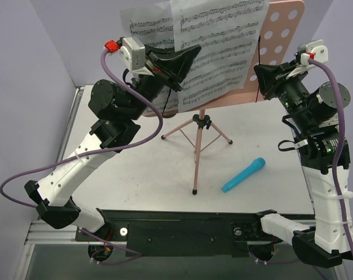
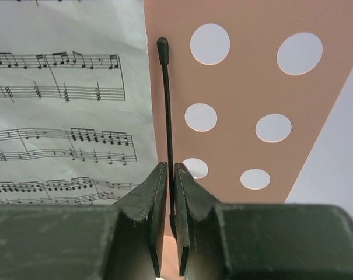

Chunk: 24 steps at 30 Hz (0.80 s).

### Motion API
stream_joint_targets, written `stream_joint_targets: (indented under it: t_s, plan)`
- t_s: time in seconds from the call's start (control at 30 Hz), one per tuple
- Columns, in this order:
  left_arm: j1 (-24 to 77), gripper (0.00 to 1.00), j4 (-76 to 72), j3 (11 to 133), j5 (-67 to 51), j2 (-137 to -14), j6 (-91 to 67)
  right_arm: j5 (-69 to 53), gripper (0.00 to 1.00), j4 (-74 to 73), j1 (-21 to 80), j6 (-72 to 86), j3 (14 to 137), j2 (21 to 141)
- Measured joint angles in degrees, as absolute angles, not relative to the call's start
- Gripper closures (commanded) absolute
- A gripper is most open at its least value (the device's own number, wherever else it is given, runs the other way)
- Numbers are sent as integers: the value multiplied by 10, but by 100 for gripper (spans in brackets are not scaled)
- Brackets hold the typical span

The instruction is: Set up the instrument practice props

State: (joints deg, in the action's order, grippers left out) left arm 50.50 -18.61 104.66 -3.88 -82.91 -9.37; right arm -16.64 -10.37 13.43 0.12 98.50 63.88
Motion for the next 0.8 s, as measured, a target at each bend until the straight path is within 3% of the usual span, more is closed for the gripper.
stream_joint_targets:
  t_s: [0.23, 0.33, 0.8]
  plan:
    - [505, 100, -214, 1047, -35, -851, -100, -163, 95, -54, 134, 33, 944, 621]
    - [505, 100, -220, 1047, -34, -860, -101, -163, 100, -45, 134, 42, 938, 620]
    - [505, 100, -236, 1020, -7, -844, -96, -148, 100, -6, 132, 62, 900, 601]
